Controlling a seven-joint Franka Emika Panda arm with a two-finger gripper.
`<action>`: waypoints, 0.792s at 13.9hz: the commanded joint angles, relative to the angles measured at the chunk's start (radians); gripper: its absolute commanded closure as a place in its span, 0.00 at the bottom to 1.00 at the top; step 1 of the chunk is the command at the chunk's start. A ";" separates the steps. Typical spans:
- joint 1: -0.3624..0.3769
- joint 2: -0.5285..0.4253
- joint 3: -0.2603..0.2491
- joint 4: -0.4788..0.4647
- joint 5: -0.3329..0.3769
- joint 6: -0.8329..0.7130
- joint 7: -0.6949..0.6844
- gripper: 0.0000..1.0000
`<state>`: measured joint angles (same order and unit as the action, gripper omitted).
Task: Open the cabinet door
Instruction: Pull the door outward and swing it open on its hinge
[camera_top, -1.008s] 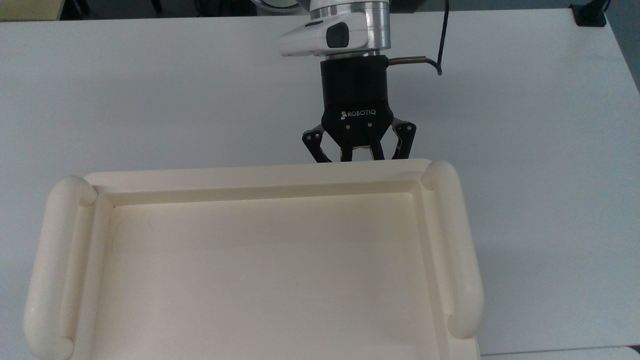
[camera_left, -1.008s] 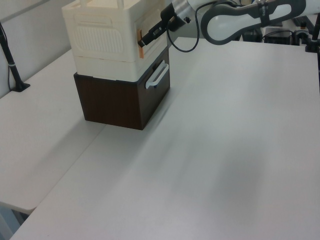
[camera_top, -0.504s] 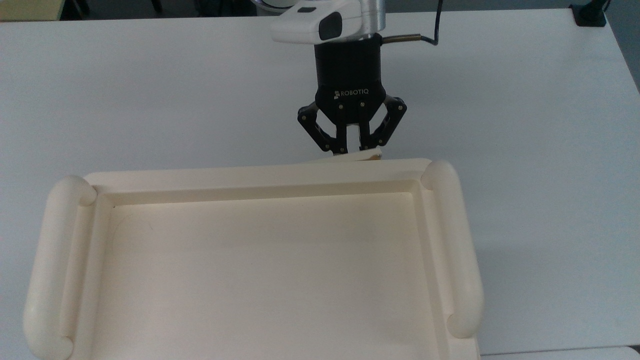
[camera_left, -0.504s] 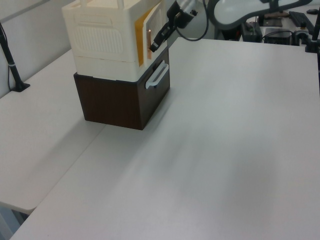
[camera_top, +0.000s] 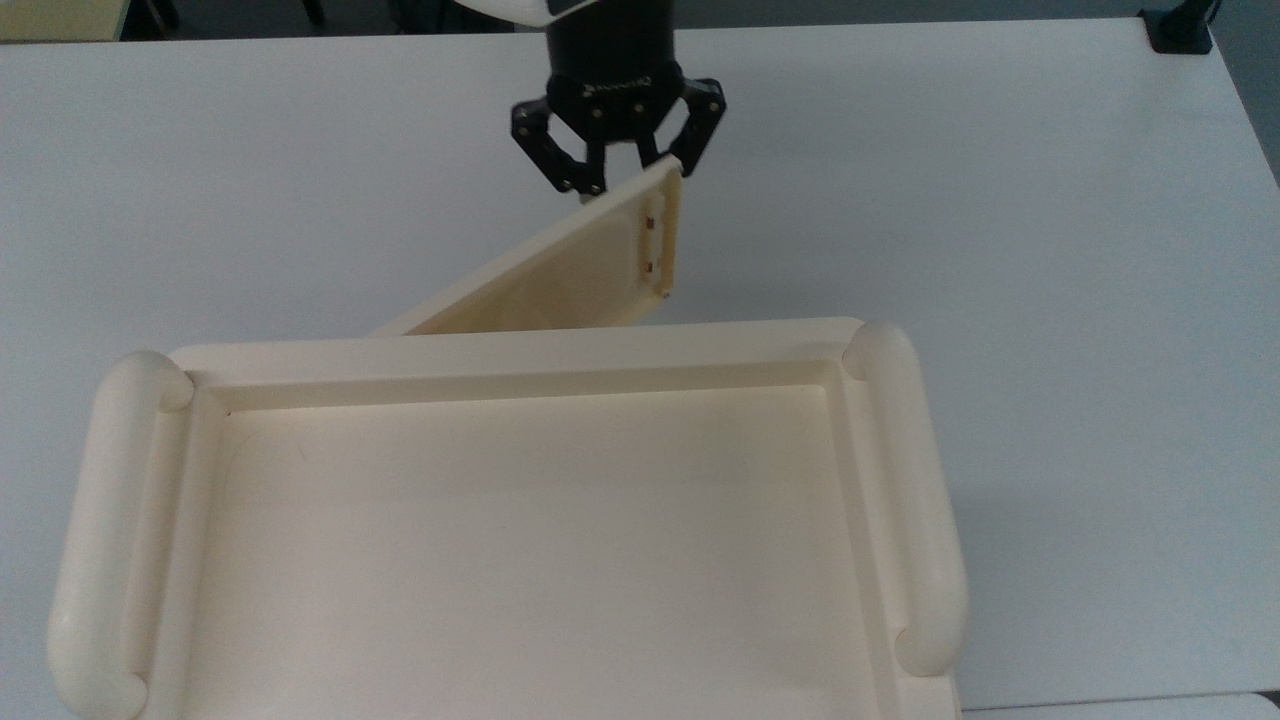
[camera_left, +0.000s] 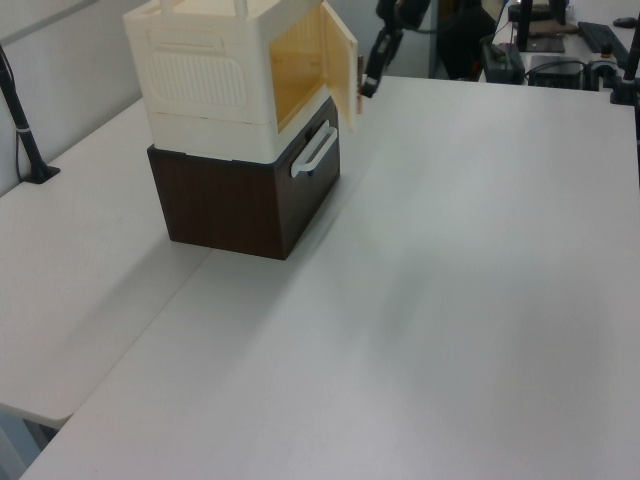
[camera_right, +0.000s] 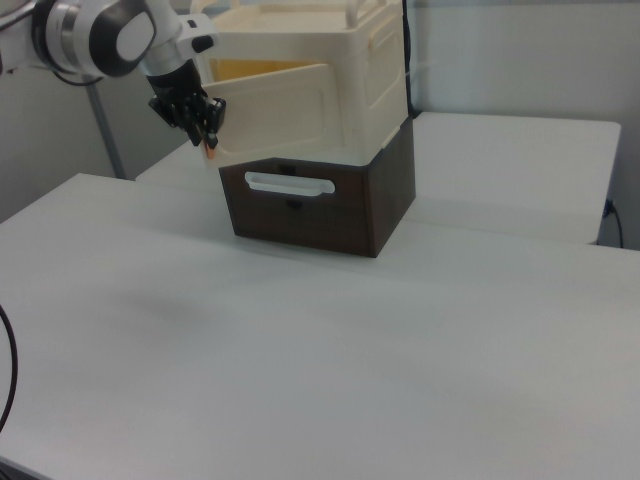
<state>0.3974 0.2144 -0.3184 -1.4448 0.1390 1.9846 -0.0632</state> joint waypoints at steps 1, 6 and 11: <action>-0.086 -0.069 -0.015 -0.025 -0.021 -0.200 -0.049 0.11; -0.127 -0.132 -0.021 -0.026 -0.163 -0.412 -0.026 0.00; -0.146 -0.136 -0.022 -0.025 -0.190 -0.493 -0.023 0.00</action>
<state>0.2556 0.1000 -0.3394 -1.4484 -0.0304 1.5289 -0.0987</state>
